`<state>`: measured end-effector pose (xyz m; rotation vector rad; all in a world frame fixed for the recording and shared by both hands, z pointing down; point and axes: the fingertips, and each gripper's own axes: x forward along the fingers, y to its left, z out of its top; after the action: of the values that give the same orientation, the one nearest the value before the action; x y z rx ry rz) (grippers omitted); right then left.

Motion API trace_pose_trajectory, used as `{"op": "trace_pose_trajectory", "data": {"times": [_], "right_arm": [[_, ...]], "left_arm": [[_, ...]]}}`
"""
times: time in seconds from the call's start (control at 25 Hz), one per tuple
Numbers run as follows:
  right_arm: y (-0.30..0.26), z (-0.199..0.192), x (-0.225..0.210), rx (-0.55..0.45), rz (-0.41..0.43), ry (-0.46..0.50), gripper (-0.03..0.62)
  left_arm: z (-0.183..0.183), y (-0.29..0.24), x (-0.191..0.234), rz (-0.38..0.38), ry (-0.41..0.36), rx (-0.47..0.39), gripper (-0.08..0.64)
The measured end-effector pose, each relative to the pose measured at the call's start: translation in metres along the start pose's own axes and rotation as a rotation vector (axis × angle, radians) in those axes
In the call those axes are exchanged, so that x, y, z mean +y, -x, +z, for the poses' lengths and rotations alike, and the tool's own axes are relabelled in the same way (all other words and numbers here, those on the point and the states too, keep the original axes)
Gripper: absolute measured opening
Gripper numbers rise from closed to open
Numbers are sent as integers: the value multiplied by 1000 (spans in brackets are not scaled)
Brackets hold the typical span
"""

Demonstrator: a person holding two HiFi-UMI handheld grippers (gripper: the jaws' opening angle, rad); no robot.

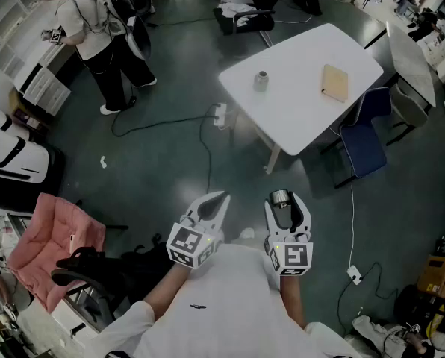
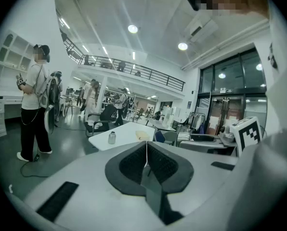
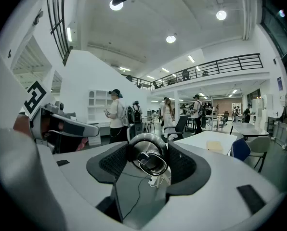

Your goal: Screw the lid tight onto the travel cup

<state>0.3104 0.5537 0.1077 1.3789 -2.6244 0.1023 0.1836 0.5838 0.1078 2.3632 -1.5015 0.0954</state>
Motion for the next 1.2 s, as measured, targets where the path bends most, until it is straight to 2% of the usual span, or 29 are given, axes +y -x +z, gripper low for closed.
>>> {"op": "trace_pose_trajectory", "data": {"times": [0.28, 0.52, 0.92, 1.08, 1.2], "right_arm": [[-6, -7, -14, 14, -11, -16, 252], [-10, -6, -35, -3, 4, -28, 252], [9, -13, -83, -45, 12, -43, 252], [14, -23, -99, -29, 9, -81, 252], [11, -20, -108, -38, 15, -102, 252]], "left_arm": [[9, -17, -4, -18, -23, -13, 5], [15, -30, -7, 17, -36, -24, 5], [3, -60, -40, 50, -49, -17, 5], [-1, -68, -49, 52, -34, 2, 5], [5, -77, -53, 39, -50, -1, 5]]}}
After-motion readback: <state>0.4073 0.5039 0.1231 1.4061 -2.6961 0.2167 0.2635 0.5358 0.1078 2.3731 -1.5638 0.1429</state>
